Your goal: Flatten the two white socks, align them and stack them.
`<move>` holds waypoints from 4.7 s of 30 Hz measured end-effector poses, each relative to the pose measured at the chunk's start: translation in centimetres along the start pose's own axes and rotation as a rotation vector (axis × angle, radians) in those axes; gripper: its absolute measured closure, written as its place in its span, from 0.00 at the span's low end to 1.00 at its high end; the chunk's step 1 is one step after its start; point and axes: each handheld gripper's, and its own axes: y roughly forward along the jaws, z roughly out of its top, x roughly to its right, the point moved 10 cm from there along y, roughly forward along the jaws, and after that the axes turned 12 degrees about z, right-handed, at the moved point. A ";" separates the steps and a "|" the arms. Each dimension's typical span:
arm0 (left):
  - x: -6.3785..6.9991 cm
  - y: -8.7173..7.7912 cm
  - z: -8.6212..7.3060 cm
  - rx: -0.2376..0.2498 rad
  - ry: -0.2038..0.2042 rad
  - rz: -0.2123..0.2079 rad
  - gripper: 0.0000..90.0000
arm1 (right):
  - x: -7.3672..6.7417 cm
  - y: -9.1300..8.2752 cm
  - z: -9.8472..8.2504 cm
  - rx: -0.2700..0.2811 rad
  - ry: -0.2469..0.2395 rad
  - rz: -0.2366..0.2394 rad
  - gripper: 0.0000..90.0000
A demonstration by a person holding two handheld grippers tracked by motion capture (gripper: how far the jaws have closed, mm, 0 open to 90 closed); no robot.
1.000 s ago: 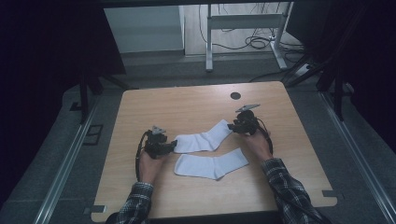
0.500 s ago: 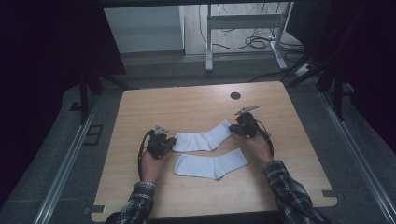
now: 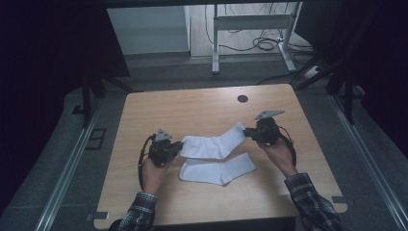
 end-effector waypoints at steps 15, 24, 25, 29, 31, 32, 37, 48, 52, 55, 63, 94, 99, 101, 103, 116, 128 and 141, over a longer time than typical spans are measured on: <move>2.4 -3.8 -2.5 -0.013 0.046 -0.046 0.94 | -4.7 -3.6 -3.7 -0.033 -0.012 0.073 0.89; 3.2 -2.7 -4.4 -0.088 0.089 -0.035 0.94 | -5.2 -2.6 -6.5 -0.105 0.001 0.075 0.89; 3.3 -2.5 -4.7 -0.104 0.099 -0.033 0.94 | -5.1 -2.4 -6.8 -0.116 0.003 0.074 0.89; 3.6 -1.7 -5.9 -0.166 0.139 -0.021 0.91 | -4.8 -1.5 -8.3 -0.184 -0.003 0.058 0.85; 3.5 -1.7 -5.6 -0.146 0.138 0.002 0.76 | -4.6 -1.7 -8.3 -0.186 -0.012 0.040 0.78; 3.5 -1.7 -5.6 -0.146 0.138 0.002 0.70 | -4.6 -1.7 -8.3 -0.186 -0.012 0.040 0.78; 3.0 -2.3 -4.9 -0.103 0.095 0.016 0.58 | -4.4 -2.2 -6.9 -0.120 -0.034 0.011 0.67; 2.8 -0.2 -6.7 -0.167 0.081 0.027 0.54 | -3.5 0.4 -8.7 -0.180 -0.009 0.005 0.61; 2.9 0.3 -6.7 -0.166 0.073 -0.004 0.62 | -3.8 0.7 -8.8 -0.179 0.000 0.027 0.67; 3.2 0.4 -6.6 -0.163 0.064 -0.040 0.76 | -3.9 0.7 -9.0 -0.167 0.028 0.055 0.76; 3.4 0.5 -6.1 -0.179 0.077 -0.036 0.91 | -4.3 0.7 -8.9 -0.185 0.033 0.060 0.87; 0.5 4.4 4.4 -0.082 0.069 0.051 0.91 | 1.5 -0.7 -0.9 -0.037 0.063 -0.022 0.87; 0.3 6.6 2.9 -0.122 0.073 0.068 0.90 | 2.6 0.8 -2.0 -0.068 0.071 -0.042 0.87; 0.3 7.2 2.3 -0.138 0.078 0.074 0.90 | 3.0 1.6 -2.8 -0.086 0.081 -0.047 0.86; 0.2 7.9 1.5 -0.162 0.090 0.085 0.90 | 3.3 2.1 -3.4 -0.098 0.084 -0.054 0.86; 0.2 8.8 0.5 -0.166 0.057 0.093 0.86 | 4.0 2.9 -4.7 -0.106 0.096 -0.067 0.78; 0.1 8.5 1.3 -0.108 0.008 0.109 0.59 | 3.9 2.5 -4.3 -0.076 0.088 -0.073 0.50; 0.4 8.1 1.1 -0.096 -0.013 0.068 0.37 | 2.8 1.9 -3.6 -0.075 0.083 -0.042 0.40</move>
